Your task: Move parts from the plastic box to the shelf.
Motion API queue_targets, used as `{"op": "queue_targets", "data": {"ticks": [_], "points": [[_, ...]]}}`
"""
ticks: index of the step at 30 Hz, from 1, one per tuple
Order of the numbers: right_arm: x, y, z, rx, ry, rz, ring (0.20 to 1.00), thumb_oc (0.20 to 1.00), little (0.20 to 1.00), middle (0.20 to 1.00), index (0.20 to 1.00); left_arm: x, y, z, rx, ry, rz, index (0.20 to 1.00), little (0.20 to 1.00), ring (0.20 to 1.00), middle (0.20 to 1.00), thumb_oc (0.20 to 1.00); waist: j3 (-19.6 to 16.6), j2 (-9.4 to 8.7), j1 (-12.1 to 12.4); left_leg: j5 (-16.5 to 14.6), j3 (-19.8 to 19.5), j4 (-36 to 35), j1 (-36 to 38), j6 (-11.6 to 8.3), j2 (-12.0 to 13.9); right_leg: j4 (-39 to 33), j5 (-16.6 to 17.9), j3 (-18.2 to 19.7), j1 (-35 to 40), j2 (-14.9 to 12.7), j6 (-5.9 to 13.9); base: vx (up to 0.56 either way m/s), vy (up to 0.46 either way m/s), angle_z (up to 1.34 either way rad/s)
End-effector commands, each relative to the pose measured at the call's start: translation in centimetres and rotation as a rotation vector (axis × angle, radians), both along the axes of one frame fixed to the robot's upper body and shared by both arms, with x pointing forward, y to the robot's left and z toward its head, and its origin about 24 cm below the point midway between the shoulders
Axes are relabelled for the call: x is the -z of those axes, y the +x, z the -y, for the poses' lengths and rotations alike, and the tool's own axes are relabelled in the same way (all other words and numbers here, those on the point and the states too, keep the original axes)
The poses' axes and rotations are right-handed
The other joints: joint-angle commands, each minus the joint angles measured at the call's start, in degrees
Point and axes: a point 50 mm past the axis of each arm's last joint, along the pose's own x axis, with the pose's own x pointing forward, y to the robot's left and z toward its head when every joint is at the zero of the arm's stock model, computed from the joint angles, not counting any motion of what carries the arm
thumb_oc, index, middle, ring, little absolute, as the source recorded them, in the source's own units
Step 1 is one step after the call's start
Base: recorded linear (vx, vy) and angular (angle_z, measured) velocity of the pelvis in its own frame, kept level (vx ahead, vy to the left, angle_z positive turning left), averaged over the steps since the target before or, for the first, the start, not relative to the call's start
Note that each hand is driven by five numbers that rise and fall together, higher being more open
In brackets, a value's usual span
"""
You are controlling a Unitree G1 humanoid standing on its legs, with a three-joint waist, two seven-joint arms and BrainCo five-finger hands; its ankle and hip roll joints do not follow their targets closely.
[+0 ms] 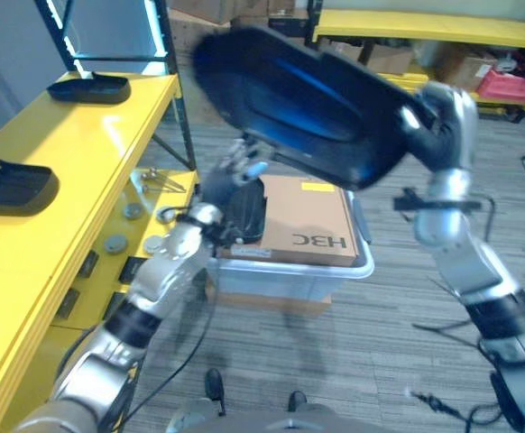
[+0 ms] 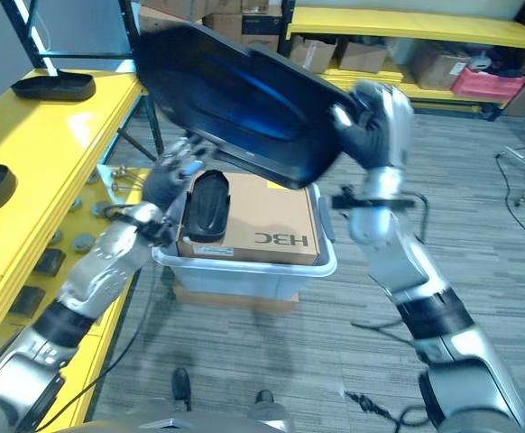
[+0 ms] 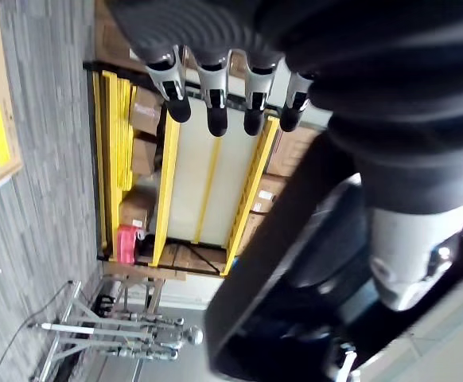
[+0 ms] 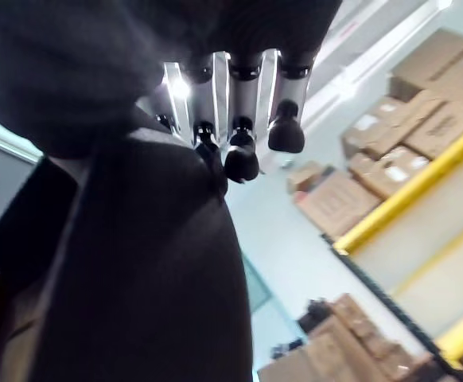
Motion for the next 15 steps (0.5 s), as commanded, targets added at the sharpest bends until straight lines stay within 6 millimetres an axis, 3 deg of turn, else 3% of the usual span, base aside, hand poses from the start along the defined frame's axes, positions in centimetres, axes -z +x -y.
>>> {"op": "queue_targets", "data": {"ticks": [1,8,15], "points": [[-2.4,0.5,0.8,0.069,-0.014,0.093,0.200,0.200,0.200,0.200,0.200,0.3,0.8,-1.7,-0.066,0.005,0.006,1.000,1.000,1.000,1.000,1.000,-1.38,-1.23,2.48,-12.81,1.71,0.52,7.84,-1.53,1.71,0.96,-6.21,-1.24,0.90,-1.06,0.63,0.00,0.000,0.00],[-2.9,0.9,-0.7,0.023,-0.050,0.084,0.200,0.200,0.200,0.200,0.200,-0.7,0.1,-0.6,0.024,-0.036,0.050,1.000,1.000,1.000,1.000,1.000,-1.55,-1.42,2.97,-13.24,1.15,0.62,7.81,-1.39,1.43,0.93,-6.35,-1.25,1.02,-1.18,0.71,0.00,0.000,0.00],[-1.0,1.7,-0.8,0.095,-0.090,0.040,0.200,0.200,0.200,0.200,0.200,-2.7,-1.2,0.4,0.143,-0.163,0.138,1.000,1.000,1.000,1.000,1.000,-1.65,-1.69,3.79,-13.30,0.46,0.22,7.83,-1.25,1.27,0.89,-6.33,-1.95,1.27,-1.34,0.70,0.00,0.000,0.01]]}}
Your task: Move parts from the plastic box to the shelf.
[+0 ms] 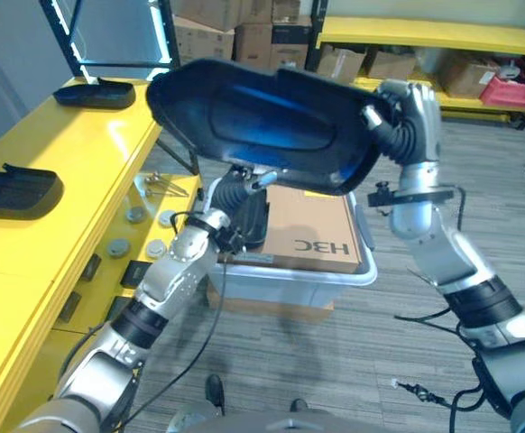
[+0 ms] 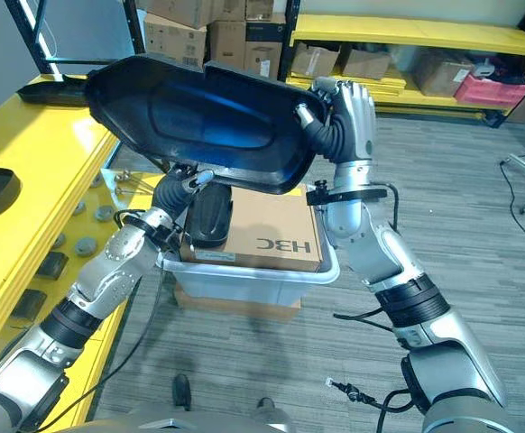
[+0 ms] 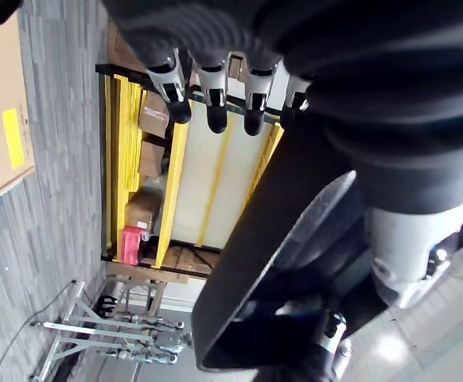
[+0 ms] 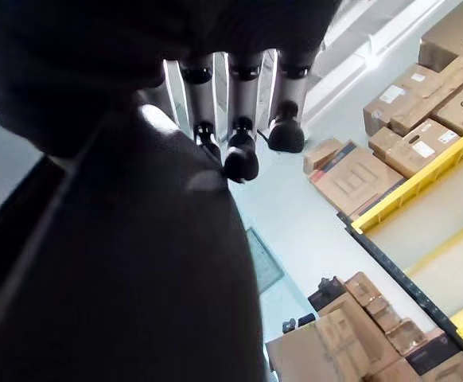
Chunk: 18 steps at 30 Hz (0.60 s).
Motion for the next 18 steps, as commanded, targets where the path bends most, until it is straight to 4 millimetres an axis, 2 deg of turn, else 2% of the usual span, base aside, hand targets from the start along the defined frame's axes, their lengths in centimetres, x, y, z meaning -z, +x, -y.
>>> {"op": "queue_targets", "data": {"ticks": [1,3,8,18], "points": [[-2.9,0.6,-0.2,0.076,-0.031,0.157,0.200,0.200,0.200,0.200,0.200,-3.6,-0.7,1.1,0.106,-0.136,0.164,1.000,1.000,1.000,1.000,1.000,-1.13,-1.74,1.97,-12.80,0.50,0.10,7.82,-1.63,1.48,0.81,-6.05,-1.91,1.17,-1.13,0.58,0.00,0.004,0.05],[-2.5,0.9,0.0,0.101,-0.038,0.150,0.200,0.200,0.200,0.200,0.200,-3.8,-1.0,1.3,0.141,-0.155,0.165,1.000,1.000,1.000,1.000,1.000,-1.20,-1.82,2.17,-12.76,0.28,0.00,7.74,-1.68,1.49,0.75,-6.03,-2.06,1.16,-1.11,0.59,0.00,0.003,0.02],[-2.4,1.1,-1.1,0.023,-0.061,0.121,0.200,0.200,0.200,0.200,0.200,-4.0,-1.2,1.6,0.129,-0.170,0.162,1.000,1.000,1.000,1.000,1.000,-1.27,-1.89,2.44,-12.71,-0.06,-0.02,7.42,-1.80,1.35,0.57,-6.01,-2.36,1.09,-1.07,0.57,0.00,0.003,0.01],[-1.2,-0.1,-3.7,-0.168,-0.092,0.091,0.200,0.200,0.200,0.200,0.200,-3.3,-0.5,0.5,0.008,-0.131,0.142,1.000,1.000,1.000,1.000,1.000,-1.24,-1.94,2.51,-12.80,-0.11,-0.02,7.56,-1.79,1.37,0.37,-5.99,-2.37,1.22,-0.97,0.52,0.00,0.002,0.02]]}}
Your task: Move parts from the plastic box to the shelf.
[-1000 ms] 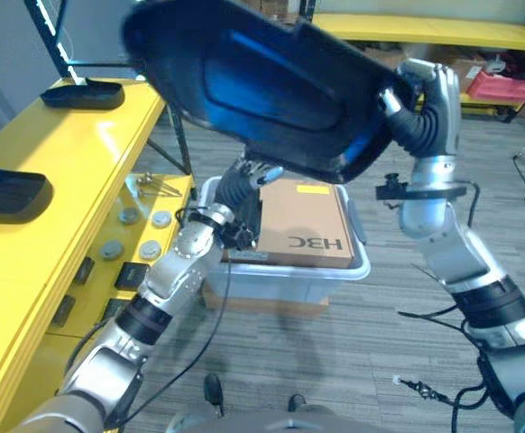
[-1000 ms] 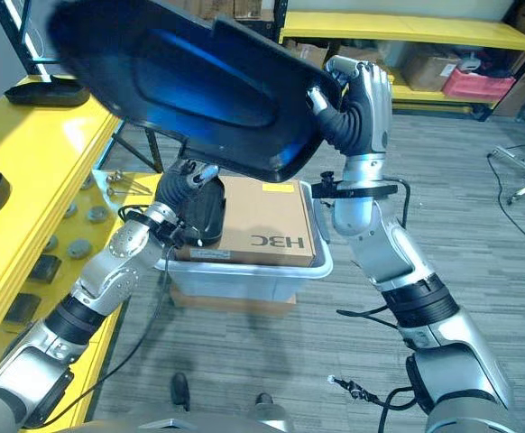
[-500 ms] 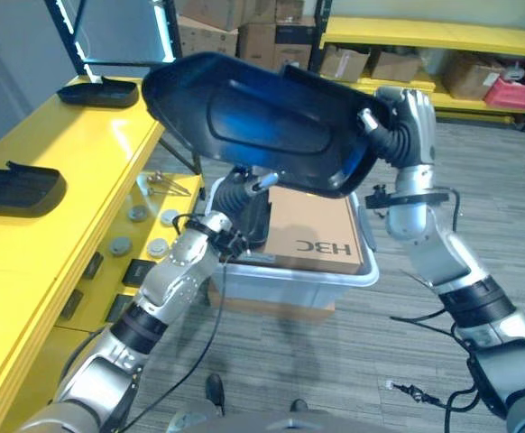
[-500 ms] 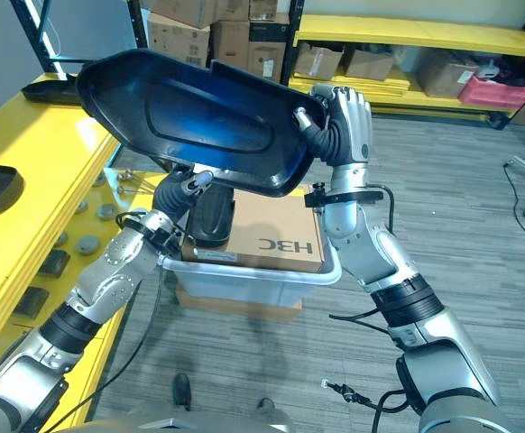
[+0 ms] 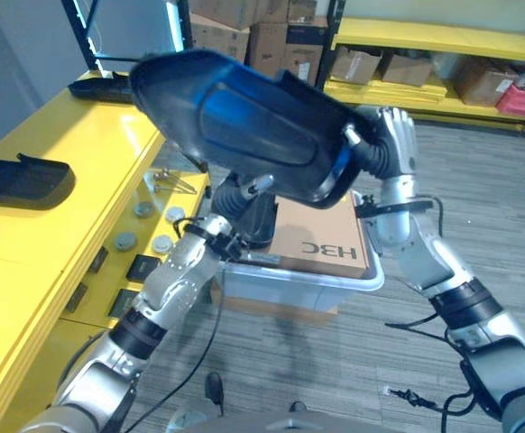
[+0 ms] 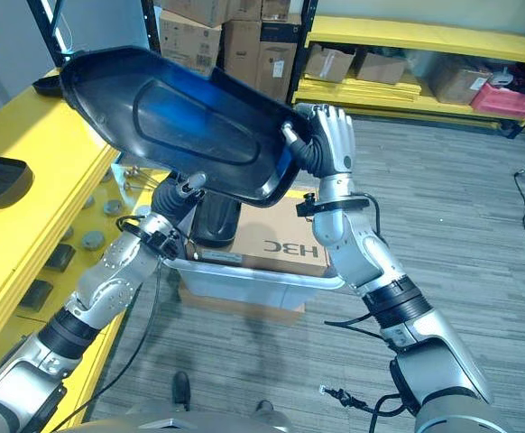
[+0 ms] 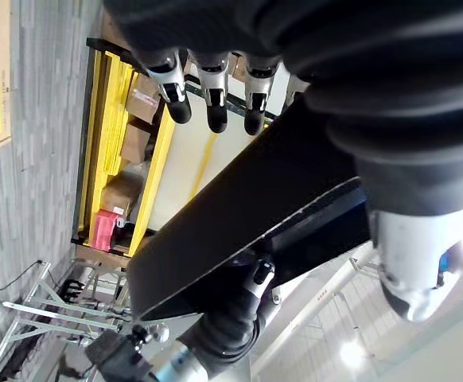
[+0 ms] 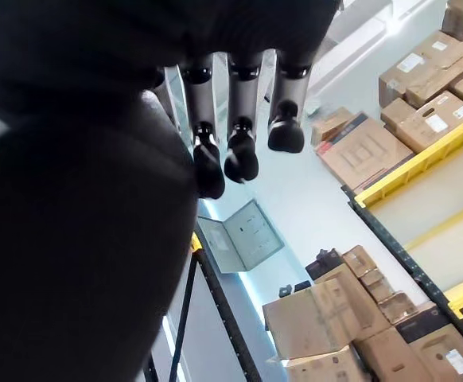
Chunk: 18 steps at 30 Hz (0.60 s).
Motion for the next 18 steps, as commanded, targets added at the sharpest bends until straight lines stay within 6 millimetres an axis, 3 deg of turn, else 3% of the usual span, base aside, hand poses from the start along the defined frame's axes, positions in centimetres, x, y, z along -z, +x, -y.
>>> {"op": "queue_targets", "data": {"ticks": [1,8,9,10,14,15,18], "points": [[-3.3,-1.2,-3.1,-0.200,-0.015,0.130,0.200,0.200,0.200,0.200,0.200,-3.4,0.4,0.2,-0.063,-0.056,0.164,1.000,1.000,1.000,1.000,1.000,-1.14,-1.49,1.10,-12.99,0.80,-0.02,8.03,-1.95,1.54,0.46,-5.88,-1.00,1.03,-0.84,0.43,0.00,0.000,0.00],[-1.8,-2.3,-4.5,-0.322,0.051,0.057,0.200,0.200,0.200,0.200,0.200,-3.7,0.8,-1.1,-0.205,-0.121,0.156,1.000,1.000,1.000,1.000,1.000,-0.88,-1.60,0.96,-13.03,0.87,-0.02,8.13,-1.88,1.53,0.64,-6.05,-0.88,0.98,-0.82,0.39,0.00,0.000,0.00],[-1.8,-2.3,-4.5,-0.326,0.057,0.052,0.200,0.200,0.200,0.200,0.200,-3.7,0.8,-1.2,-0.206,-0.131,0.157,0.661,0.661,0.661,0.661,0.661,-0.90,-1.61,0.96,-13.01,0.86,-0.02,8.12,-1.88,1.53,0.68,-6.07,-0.89,0.96,-0.82,0.39,0.00,0.000,0.00],[-1.4,-2.5,-4.6,-0.346,0.077,0.030,0.200,0.200,0.200,0.200,0.200,-3.8,0.6,-1.3,-0.207,-0.165,0.159,0.200,0.200,0.200,0.200,0.200,-0.84,-1.61,0.91,-12.97,0.85,-0.02,8.07,-1.95,1.59,0.81,-6.06,-0.87,0.85,-0.83,0.43,0.00,0.000,0.00],[0.4,-2.9,-5.9,-0.404,0.156,-0.061,0.200,0.200,0.200,0.200,0.200,-4.4,0.3,-1.2,-0.236,-0.251,0.178,0.200,0.200,0.200,0.200,0.200,-0.54,-1.60,0.75,-12.97,0.85,-0.02,7.97,-2.07,1.66,0.87,-6.09,-0.93,0.72,-0.91,0.47,0.00,0.000,0.00],[1.7,-3.2,-6.6,-0.429,0.199,-0.108,0.200,0.200,0.200,0.200,0.200,-4.6,0.1,-0.7,-0.216,-0.257,0.199,0.200,0.200,0.200,0.200,0.200,-0.35,-1.57,0.73,-12.97,0.90,-0.02,7.90,-2.02,1.62,0.98,-6.08,-1.05,0.65,-1.02,0.54,0.00,0.000,0.00],[2.6,-3.5,-7.5,-0.466,0.225,-0.143,0.200,0.200,0.200,0.200,0.200,-4.8,-0.3,0.0,-0.170,-0.284,0.205,0.200,0.200,0.200,0.200,0.200,-0.05,-1.63,0.81,-12.94,0.90,-0.02,7.65,-1.94,1.55,1.15,-6.09,-1.24,0.47,-1.17,0.63,0.00,0.000,0.00]]}}
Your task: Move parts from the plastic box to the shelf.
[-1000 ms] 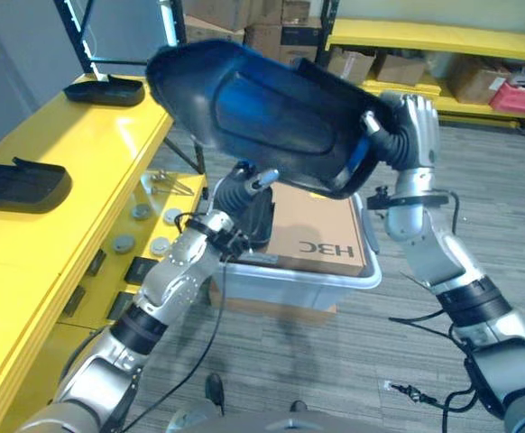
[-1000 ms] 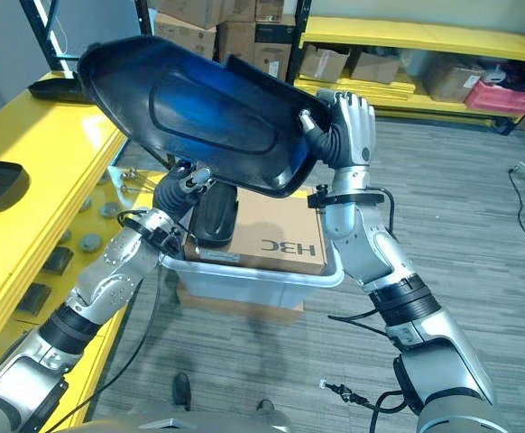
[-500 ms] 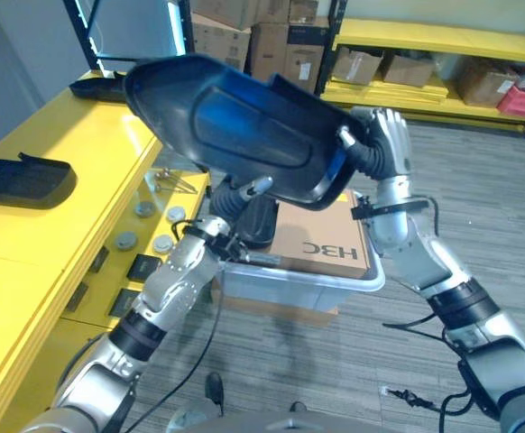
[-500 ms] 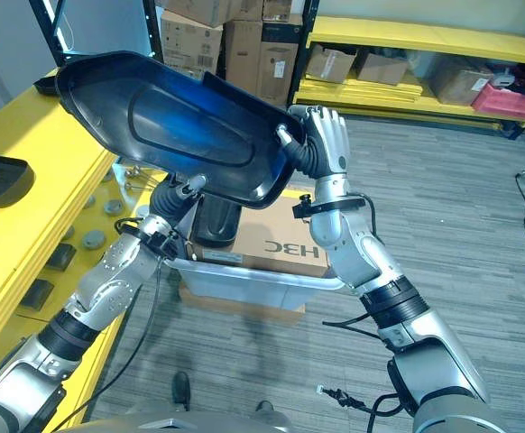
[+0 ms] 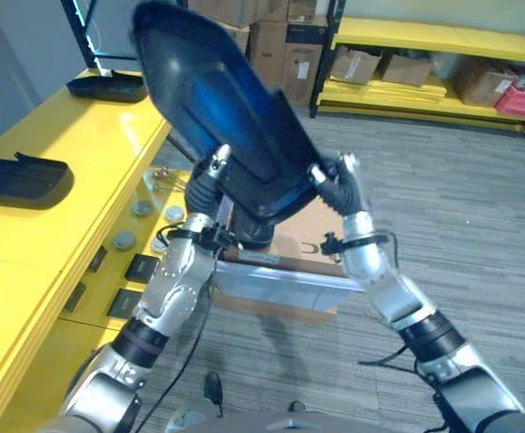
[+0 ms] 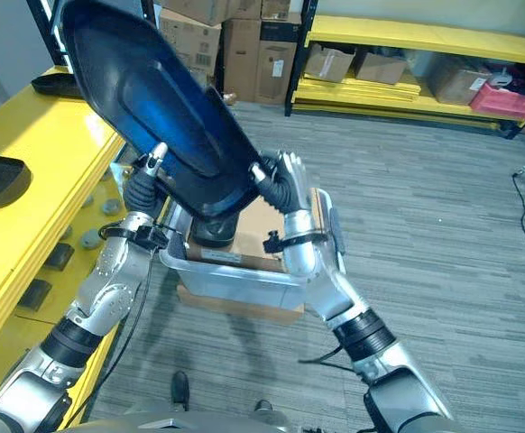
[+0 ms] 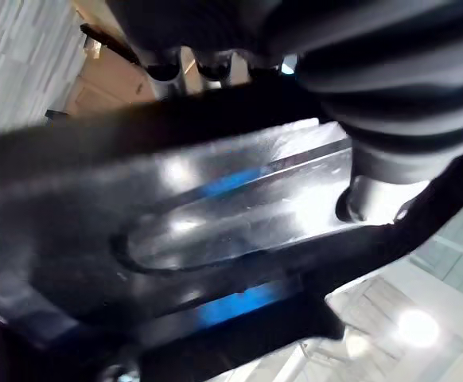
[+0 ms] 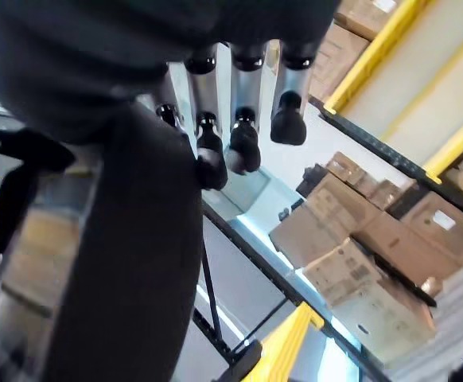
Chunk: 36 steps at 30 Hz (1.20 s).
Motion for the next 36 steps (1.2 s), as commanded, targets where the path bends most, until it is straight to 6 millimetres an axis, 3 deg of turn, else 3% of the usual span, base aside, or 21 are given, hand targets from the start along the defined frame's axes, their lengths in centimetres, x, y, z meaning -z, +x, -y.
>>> {"op": "queue_targets", "data": {"ticks": [1,7,14,15,16,21,23,30,33,35,36], "points": [[-3.4,-1.5,-3.7,-0.237,0.050,0.153,0.200,0.200,0.200,0.200,0.200,-4.4,-0.5,2.6,0.132,-0.059,0.223,0.200,0.200,0.200,0.200,0.200,-0.05,-1.20,1.02,-12.91,0.89,-0.02,7.66,-1.70,1.59,1.28,-5.60,-1.29,0.47,-1.09,0.49,0.00,0.000,0.00],[-3.4,-2.9,-6.1,-0.429,0.051,0.160,0.200,0.200,0.200,0.200,0.200,-3.7,-0.8,4.6,0.253,0.086,0.213,0.200,0.200,0.200,0.200,0.200,0.28,-1.20,1.15,-13.04,1.04,-0.02,7.57,-1.48,1.35,1.05,-5.28,-1.20,0.34,-1.20,0.70,0.00,0.000,0.00],[-2.9,-3.1,-6.5,-0.541,0.106,0.054,0.200,0.200,0.200,0.200,0.200,-3.2,-1.1,4.5,0.272,0.134,0.260,0.200,0.200,0.200,0.200,0.200,-0.08,-1.15,1.15,-13.09,1.32,-0.02,7.63,-1.45,1.27,0.63,-4.87,-0.98,0.32,-1.29,0.81,0.00,0.000,0.00],[-2.6,-3.1,-6.4,-0.550,0.133,0.033,0.683,0.683,0.683,0.683,0.683,-3.2,-1.1,4.2,0.244,0.151,0.273,0.200,0.200,0.200,0.200,0.200,-0.12,-1.17,1.15,-13.08,1.38,-0.02,7.65,-1.45,1.29,0.59,-4.83,-0.98,0.33,-1.31,0.81,0.00,0.000,0.00],[-2.3,-3.0,-6.2,-0.561,0.159,-0.006,1.000,1.000,1.000,1.000,1.000,-3.2,-1.1,3.8,0.188,0.187,0.297,0.200,0.200,0.200,0.200,0.200,-0.15,-1.21,1.13,-13.08,1.44,-0.02,7.67,-1.44,1.31,0.57,-4.79,-1.00,0.34,-1.33,0.81,0.00,0.000,0.00],[-1.0,-2.9,-4.6,-0.626,0.390,-0.166,1.000,1.000,1.000,1.000,1.000,-3.7,-1.3,1.2,-0.083,0.349,0.448,0.200,0.200,0.200,0.200,0.200,-0.27,-1.40,1.05,-13.00,1.29,-0.02,7.69,-1.53,1.33,0.53,-4.77,-0.92,0.35,-1.29,0.77,0.00,0.000,0.00],[0.3,-3.2,-2.8,-0.558,0.535,-0.193,1.000,1.000,1.000,1.000,1.000,-4.1,-1.8,-0.6,-0.261,0.442,0.536,0.200,0.200,0.200,0.200,0.200,-0.29,-1.32,0.87,-12.96,1.13,-0.02,7.63,-1.59,1.36,0.48,-4.73,-0.93,0.33,-1.36,0.89,0.00,0.000,0.00],[4.0,-4.4,1.1,-0.373,0.548,-0.304,1.000,1.000,1.000,1.000,1.000,-4.3,-2.8,-4.1,-0.603,0.583,0.643,0.200,0.200,0.200,0.200,0.200,-0.05,-0.94,-1.12,-13.09,1.94,-0.02,7.70,-1.53,1.50,1.14,-4.98,-0.12,-0.28,-1.54,1.22,0.00,0.005,-0.03],[7.9,-5.5,4.1,-0.273,0.578,-0.469,1.000,1.000,1.000,1.000,1.000,-4.4,-3.2,-6.6,-0.770,0.654,0.671,0.200,0.200,0.200,0.200,0.200,0.07,-0.94,-2.97,-13.05,2.59,-0.02,7.78,-1.67,1.64,1.25,-5.19,0.60,-0.56,-1.40,1.32,0.00,0.010,-0.11],[9.6,-5.9,4.9,-0.236,0.622,-0.561,1.000,1.000,1.000,1.000,1.000,-4.3,-3.2,-7.3,-0.785,0.639,0.664,0.200,0.200,0.200,0.200,0.200,0.05,-1.02,-3.35,-13.14,2.68,-0.02,7.79,-1.74,1.65,1.29,-5.30,0.78,-0.62,-1.34,1.33,0.00,-0.003,-0.05],[11.6,-6.5,5.8,-0.187,0.631,-0.639,1.000,1.000,1.000,1.000,1.000,-4.2,-3.3,-7.8,-0.797,0.635,0.667,0.200,0.200,0.200,0.200,0.200,0.08,-1.09,-3.55,-13.20,2.60,-0.02,7.80,-1.77,1.61,1.39,-5.43,0.92,-0.71,-1.33,1.33,0.01,-0.013,-0.04]]}}
